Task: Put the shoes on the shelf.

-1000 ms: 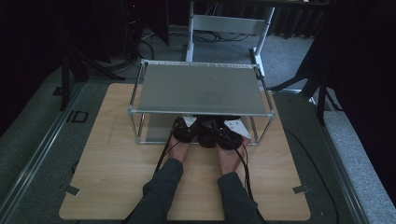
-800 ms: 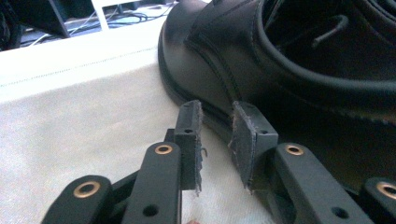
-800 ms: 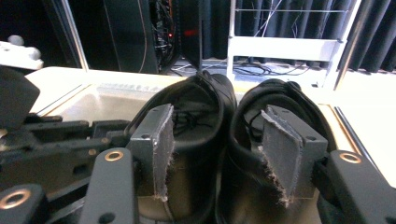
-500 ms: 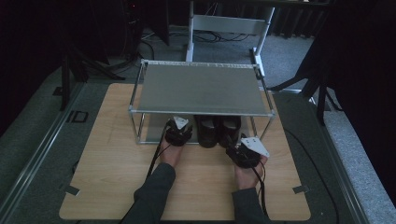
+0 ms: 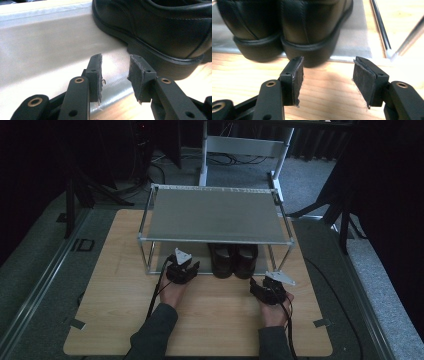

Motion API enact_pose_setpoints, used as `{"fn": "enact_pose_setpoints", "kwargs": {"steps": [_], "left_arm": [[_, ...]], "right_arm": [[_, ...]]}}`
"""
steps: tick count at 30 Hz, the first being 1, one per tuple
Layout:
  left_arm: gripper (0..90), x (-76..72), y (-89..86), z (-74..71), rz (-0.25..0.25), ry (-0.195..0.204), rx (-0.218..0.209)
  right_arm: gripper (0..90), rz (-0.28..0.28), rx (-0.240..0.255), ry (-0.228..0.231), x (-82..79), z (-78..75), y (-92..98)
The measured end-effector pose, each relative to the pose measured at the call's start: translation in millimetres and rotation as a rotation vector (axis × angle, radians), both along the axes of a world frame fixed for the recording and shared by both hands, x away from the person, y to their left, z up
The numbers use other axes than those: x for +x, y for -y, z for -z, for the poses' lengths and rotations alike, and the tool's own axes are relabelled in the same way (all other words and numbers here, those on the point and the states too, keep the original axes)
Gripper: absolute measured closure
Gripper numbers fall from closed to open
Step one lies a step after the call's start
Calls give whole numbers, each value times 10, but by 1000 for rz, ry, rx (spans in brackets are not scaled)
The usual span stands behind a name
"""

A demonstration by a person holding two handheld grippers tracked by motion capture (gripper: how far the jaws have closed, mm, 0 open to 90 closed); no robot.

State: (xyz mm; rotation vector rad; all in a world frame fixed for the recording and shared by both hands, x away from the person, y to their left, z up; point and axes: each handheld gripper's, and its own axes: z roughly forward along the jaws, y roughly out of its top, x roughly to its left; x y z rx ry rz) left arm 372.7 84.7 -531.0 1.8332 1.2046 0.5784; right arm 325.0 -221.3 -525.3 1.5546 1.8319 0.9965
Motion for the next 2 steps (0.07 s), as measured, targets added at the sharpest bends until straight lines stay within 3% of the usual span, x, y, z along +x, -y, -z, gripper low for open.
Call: {"fn": "enact_pose_setpoints", "kwargs": {"steps": [2], "left_arm": [[638, -33, -18, -14, 7, -4, 10]], "right_arm": [[409, 0, -1, -24, 16, 16, 16]]}}
